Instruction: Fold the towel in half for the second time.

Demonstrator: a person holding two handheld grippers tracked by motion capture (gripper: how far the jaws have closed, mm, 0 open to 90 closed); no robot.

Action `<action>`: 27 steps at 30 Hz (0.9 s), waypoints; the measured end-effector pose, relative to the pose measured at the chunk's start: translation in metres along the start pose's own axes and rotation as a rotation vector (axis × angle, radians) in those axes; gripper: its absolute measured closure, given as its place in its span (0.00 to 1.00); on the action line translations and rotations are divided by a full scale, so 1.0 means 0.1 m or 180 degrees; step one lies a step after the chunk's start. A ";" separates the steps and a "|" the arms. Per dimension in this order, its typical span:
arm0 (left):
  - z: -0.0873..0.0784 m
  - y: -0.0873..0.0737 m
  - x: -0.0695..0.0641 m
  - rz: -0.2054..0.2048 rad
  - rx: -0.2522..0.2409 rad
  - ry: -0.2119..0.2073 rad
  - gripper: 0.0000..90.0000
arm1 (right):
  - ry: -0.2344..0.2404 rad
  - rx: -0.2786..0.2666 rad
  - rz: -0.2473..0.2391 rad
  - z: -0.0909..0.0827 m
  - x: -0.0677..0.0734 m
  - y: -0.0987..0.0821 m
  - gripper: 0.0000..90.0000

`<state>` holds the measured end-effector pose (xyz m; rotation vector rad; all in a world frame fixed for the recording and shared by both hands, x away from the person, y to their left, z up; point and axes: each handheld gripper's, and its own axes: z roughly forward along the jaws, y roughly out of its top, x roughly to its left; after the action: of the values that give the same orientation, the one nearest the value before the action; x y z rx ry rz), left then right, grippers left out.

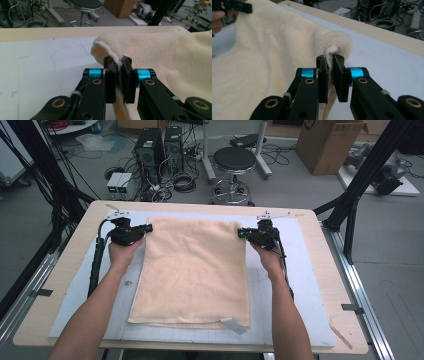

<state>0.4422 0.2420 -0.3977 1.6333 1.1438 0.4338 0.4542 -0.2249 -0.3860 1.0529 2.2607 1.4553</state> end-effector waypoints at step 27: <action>-0.88 -0.68 -0.40 0.0647 0.0180 -0.0564 0.92 | 0.0497 0.0129 -0.0414 -0.66 0.66 -0.56 0.92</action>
<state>0.3259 0.2554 -0.4133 1.8077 0.8691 0.3803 0.3468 -0.2382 -0.3926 0.8114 2.4252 1.4905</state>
